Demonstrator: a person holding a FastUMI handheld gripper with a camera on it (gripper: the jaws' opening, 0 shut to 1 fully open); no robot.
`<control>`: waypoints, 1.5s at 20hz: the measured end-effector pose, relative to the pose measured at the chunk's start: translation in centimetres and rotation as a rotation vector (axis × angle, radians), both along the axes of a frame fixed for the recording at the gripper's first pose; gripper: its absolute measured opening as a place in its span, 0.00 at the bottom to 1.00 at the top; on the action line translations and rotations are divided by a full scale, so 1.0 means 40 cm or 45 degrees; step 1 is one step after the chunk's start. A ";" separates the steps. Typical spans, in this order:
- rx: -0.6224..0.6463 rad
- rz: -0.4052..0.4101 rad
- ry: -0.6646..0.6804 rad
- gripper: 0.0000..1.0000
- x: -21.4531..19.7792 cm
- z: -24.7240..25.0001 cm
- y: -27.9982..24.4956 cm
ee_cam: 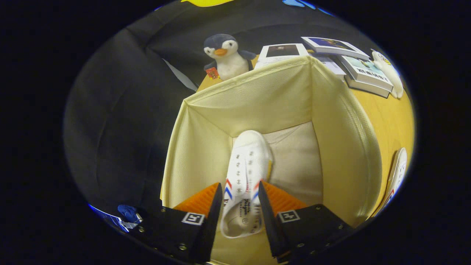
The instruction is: Open the storage box then place both shoes into the box .Put the left shoe in first, then the right shoe, with the right side of both shoes facing outward in a uniform manner.
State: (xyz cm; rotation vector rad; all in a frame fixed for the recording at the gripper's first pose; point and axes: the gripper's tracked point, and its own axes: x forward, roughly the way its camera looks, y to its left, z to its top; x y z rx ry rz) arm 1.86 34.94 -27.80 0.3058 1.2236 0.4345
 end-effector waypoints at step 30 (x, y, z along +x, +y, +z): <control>-0.188 -0.340 -0.361 0.98 0.025 0.177 -0.737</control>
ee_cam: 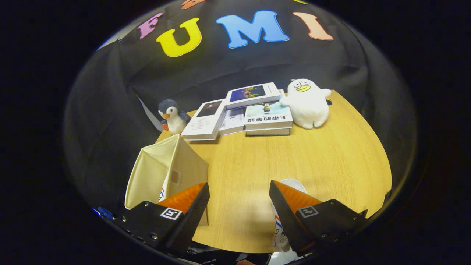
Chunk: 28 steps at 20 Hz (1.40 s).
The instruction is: Open the storage box then place both shoes into the box .Put the left shoe in first, then the right shoe, with the right side of both shoes facing outward in a uniform manner.
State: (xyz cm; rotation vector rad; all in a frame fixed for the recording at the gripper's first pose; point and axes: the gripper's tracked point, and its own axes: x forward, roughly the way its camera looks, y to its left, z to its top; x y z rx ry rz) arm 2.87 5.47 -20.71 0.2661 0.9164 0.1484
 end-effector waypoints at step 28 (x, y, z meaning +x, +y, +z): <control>-0.051 -0.159 0.452 0.80 -0.200 -0.329 -0.265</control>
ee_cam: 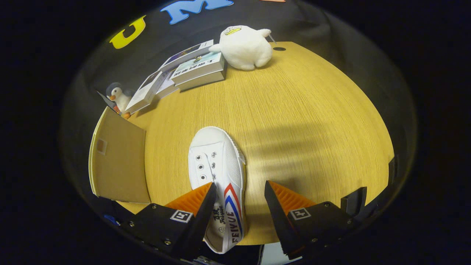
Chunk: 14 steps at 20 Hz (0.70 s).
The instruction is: Open the storage box then place both shoes into the box .Put the left shoe in first, then the right shoe, with the right side of both shoes facing outward in a uniform manner.
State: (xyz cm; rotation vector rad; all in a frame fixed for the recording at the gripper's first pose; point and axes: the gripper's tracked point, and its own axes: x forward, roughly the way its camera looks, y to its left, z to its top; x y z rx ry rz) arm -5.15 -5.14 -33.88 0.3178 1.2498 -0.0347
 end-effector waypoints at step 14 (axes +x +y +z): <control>0.025 0.037 0.072 0.32 -0.008 -0.016 0.036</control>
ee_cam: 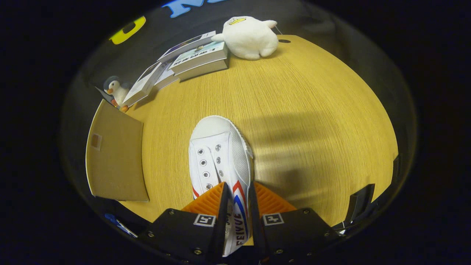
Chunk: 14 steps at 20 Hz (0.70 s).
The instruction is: Open the storage box then place both shoes into the box .Put the left shoe in first, then the right shoe, with the right side of both shoes facing outward in a uniform manner.
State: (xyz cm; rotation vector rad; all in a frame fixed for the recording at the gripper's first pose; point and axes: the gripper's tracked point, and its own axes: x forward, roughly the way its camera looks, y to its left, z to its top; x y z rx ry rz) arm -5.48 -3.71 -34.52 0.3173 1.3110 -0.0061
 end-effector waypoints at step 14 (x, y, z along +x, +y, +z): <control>0.047 -0.045 -0.013 0.01 0.012 0.050 0.018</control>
